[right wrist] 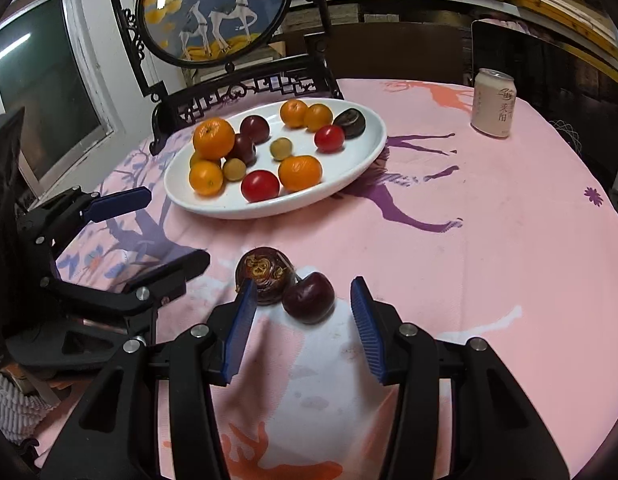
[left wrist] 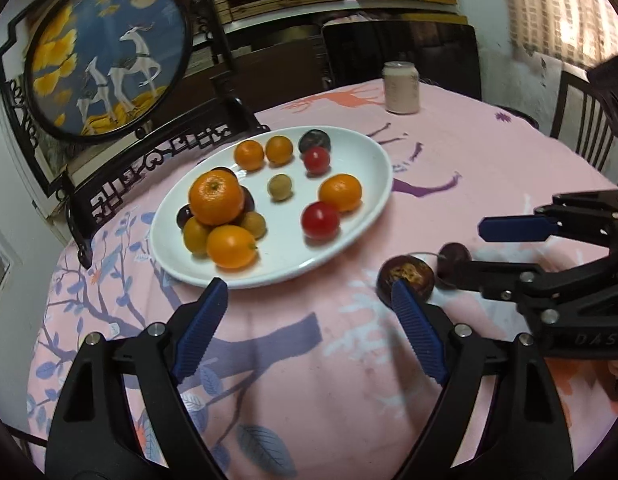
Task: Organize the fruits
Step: 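Grasp the brown plum with the left tool while the right tool grasps the dark cherry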
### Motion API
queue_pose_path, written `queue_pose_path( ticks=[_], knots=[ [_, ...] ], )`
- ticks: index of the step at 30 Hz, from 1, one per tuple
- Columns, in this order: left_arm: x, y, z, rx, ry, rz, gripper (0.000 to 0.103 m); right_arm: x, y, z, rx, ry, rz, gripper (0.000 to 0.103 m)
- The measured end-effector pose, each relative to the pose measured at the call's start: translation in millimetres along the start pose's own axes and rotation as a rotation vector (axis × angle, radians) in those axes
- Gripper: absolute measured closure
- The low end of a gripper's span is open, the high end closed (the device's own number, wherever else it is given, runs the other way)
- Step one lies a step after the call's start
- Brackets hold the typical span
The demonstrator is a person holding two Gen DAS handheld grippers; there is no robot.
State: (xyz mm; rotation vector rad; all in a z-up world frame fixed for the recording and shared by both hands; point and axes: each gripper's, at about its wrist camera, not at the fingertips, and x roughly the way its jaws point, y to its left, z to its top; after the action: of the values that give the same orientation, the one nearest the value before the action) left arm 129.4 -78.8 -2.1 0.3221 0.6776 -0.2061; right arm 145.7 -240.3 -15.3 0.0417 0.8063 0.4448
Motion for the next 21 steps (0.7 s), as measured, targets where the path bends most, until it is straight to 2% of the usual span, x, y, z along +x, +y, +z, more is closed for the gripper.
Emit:
queue_pose_path(
  ticks=[7, 11, 13, 15, 17, 21],
  knots=[
    [6.4, 6.1, -0.7, -0.023, 0.036, -0.024, 0.015, 9.7, -5.3, -2.8, 0.043, 0.017, 0.003, 0.054],
    [7.2, 0.4, -3.1, 0.0, 0.046, -0.028, 0.014, 18.0, -12.2, -2.3, 0.101, 0.039, 0.028, 0.056],
    [8.2, -4.4, -4.0, 0.02, 0.048, -0.026, 0.013, 20.5, -15.9, -2.0, 0.124, 0.049, 0.043, 0.067],
    [9.2, -8.2, -5.3, 0.034, 0.052, -0.027, 0.013, 23.1, -18.3, -1.7, 0.138, 0.061, 0.044, 0.071],
    [10.3, -10.4, -5.8, 0.042, 0.055, -0.03, 0.013, 21.7, -18.3, -1.0, 0.133, 0.059, 0.04, 0.072],
    [10.0, -18.0, -4.0, 0.043, 0.044, -0.053, 0.013, 4.2, -24.1, 5.9, 0.142, -0.006, 0.013, 0.072]
  ],
)
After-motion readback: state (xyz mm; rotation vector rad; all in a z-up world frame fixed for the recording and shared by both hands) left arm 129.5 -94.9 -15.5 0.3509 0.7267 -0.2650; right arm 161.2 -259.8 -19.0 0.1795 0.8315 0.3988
